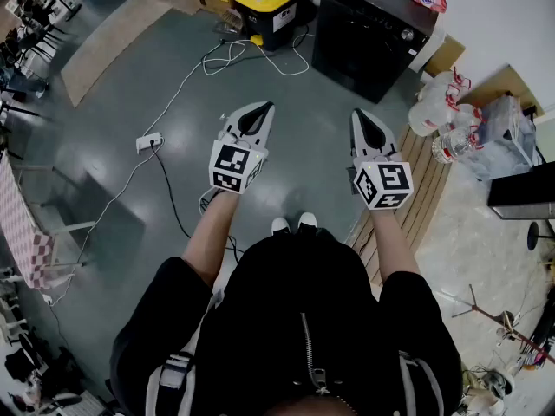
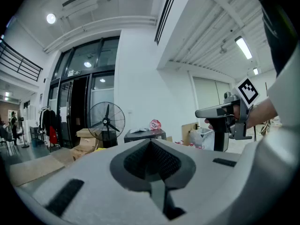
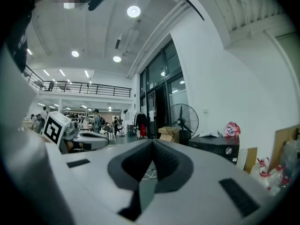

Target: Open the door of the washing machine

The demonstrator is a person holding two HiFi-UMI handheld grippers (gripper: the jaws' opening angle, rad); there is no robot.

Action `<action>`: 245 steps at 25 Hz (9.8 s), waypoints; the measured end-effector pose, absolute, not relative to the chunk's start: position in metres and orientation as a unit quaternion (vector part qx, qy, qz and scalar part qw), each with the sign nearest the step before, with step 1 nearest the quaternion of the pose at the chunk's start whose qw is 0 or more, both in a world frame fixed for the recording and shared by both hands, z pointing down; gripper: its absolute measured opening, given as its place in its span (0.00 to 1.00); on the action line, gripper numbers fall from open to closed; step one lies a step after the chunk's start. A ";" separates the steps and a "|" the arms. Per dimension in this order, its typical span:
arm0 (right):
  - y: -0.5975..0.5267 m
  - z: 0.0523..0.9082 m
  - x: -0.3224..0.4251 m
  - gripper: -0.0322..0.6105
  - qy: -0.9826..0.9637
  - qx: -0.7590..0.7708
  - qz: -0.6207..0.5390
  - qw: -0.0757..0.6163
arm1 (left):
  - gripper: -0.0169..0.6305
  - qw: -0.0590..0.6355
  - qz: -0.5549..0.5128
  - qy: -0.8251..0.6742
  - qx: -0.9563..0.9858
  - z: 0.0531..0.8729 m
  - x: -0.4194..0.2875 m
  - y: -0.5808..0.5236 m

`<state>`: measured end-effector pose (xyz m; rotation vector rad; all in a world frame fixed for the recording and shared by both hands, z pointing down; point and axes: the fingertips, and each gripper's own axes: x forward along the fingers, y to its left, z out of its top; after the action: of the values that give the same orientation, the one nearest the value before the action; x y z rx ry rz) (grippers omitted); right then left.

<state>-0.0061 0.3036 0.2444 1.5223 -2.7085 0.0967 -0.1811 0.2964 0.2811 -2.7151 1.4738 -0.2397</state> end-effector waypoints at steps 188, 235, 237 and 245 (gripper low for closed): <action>0.268 0.604 0.271 0.05 -0.353 0.888 0.293 0.024 | 0.16 -0.215 -0.305 0.094 -0.923 0.808 0.214 0.040; -0.177 0.372 0.111 0.05 -0.614 0.774 0.144 0.046 | 0.03 -0.047 -0.164 0.104 -0.980 0.438 0.002 -0.285; -0.188 0.362 0.108 0.05 -0.624 0.769 0.135 0.045 | 0.03 -0.046 -0.152 0.116 -0.980 0.421 -0.005 -0.298; -0.209 0.332 0.110 0.05 -0.655 0.747 0.110 0.035 | 0.03 -0.029 -0.129 0.154 -0.979 0.376 -0.020 -0.313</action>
<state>0.1096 -0.2093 0.3324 2.2949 -2.0137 0.3390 -0.0201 -0.3134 0.3761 -3.1349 0.4932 -0.4134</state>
